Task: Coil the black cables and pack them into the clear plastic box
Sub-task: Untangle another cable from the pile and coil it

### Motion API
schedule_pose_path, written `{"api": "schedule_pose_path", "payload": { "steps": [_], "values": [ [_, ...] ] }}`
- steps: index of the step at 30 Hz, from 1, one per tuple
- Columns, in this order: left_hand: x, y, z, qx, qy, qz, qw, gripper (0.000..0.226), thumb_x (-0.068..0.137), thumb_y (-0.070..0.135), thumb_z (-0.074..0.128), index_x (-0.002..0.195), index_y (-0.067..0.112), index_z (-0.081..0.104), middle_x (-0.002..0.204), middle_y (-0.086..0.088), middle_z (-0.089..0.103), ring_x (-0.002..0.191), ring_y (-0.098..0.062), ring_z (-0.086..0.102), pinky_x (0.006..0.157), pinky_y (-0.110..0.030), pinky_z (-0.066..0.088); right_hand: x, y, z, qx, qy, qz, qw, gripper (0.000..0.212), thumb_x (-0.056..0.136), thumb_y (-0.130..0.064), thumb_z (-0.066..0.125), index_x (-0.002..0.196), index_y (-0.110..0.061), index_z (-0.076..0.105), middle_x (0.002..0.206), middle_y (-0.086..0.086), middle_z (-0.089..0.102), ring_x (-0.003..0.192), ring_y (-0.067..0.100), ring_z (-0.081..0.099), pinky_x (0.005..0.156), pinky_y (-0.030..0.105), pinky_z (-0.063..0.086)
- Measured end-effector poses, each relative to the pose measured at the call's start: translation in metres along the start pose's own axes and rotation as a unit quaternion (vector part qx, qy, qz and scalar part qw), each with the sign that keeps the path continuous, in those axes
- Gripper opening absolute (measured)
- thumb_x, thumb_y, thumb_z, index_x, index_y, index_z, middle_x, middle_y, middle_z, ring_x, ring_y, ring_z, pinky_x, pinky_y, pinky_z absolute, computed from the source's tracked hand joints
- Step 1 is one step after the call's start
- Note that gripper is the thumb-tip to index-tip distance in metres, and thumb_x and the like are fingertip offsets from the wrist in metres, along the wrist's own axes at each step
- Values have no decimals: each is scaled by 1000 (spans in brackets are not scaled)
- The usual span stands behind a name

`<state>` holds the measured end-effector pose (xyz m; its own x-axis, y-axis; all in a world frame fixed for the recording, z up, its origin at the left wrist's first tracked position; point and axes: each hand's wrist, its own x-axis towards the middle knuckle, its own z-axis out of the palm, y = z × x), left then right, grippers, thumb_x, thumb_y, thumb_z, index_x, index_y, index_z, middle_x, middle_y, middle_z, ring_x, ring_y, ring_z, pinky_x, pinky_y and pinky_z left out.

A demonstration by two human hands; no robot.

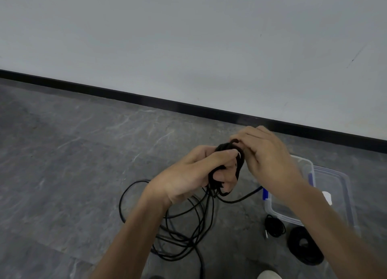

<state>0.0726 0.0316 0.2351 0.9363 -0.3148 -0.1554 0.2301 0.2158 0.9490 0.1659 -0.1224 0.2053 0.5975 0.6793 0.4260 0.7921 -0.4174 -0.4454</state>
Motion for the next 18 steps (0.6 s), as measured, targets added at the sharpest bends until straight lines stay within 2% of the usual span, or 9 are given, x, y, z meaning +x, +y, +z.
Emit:
{"api": "schedule_pose_path", "payload": {
  "steps": [3, 5, 8, 11, 13, 14, 16, 18],
  "values": [
    [1, 1, -3, -79, 18, 24, 996, 30, 99, 24, 38, 70, 17, 44, 55, 11, 39, 56, -10, 48, 64, -20, 44, -3, 3, 4, 14, -38, 24, 999, 20, 91, -14, 45, 92, -9, 65, 82, 2, 64, 70, 23, 60, 60, 38, 51],
    [2, 3, -5, -138, 31, 51, 989, 30, 97, 28, 45, 68, 20, 50, 53, 12, 41, 55, -8, 48, 62, -19, 45, -5, 1, 7, 15, -59, 29, 998, 13, 84, 4, 52, 84, -6, 59, 73, 4, 59, 60, 25, 56, 51, 46, 49],
    [1, 4, -8, -206, 64, 72, 974, 26, 87, 38, 57, 65, 25, 56, 50, 15, 40, 52, -5, 47, 63, -16, 45, -2, -7, 6, 38, -58, 31, 997, 13, 81, 4, 48, 75, -5, 55, 66, 0, 55, 53, 21, 50, 47, 42, 46],
    [1, 3, -9, -253, 64, 91, 961, 27, 76, 44, 77, 69, 23, 62, 50, 15, 42, 53, -4, 49, 67, -18, 50, 0, -16, 7, 38, -102, 49, 993, 18, 84, 7, 50, 74, -8, 51, 65, 4, 55, 54, 24, 51, 51, 45, 46],
    [1, 4, -7, -282, 71, 101, 952, 27, 75, 42, 78, 70, 20, 63, 50, 13, 43, 52, -5, 50, 63, -20, 52, 0, -19, 10, 44, -138, 73, 987, 22, 88, 5, 49, 75, -12, 47, 65, 4, 54, 56, 23, 49, 55, 42, 44],
    [1, 5, -5, -293, 81, 101, 947, 26, 80, 40, 75, 69, 19, 63, 49, 12, 42, 51, -5, 50, 60, -21, 53, 0, -21, 10, 47, -149, 84, 984, 24, 90, 3, 47, 74, -15, 45, 65, 2, 51, 55, 20, 46, 54, 36, 42],
    [1, 8, -3, -302, 108, 99, 942, 28, 89, 36, 58, 68, 18, 61, 48, 12, 41, 51, -6, 51, 58, -21, 52, 1, -25, 11, 49, -169, 103, 979, 30, 92, 1, 44, 72, -21, 40, 61, -5, 45, 51, 11, 39, 51, 23, 34],
    [2, 8, -4, -293, 127, 104, 942, 28, 88, 36, 50, 69, 20, 62, 51, 12, 43, 55, -6, 53, 64, -21, 52, 3, -31, 12, 60, -205, 118, 970, 28, 96, -1, 42, 75, -20, 41, 61, -7, 42, 50, 8, 37, 52, 20, 36]
  ]
}}
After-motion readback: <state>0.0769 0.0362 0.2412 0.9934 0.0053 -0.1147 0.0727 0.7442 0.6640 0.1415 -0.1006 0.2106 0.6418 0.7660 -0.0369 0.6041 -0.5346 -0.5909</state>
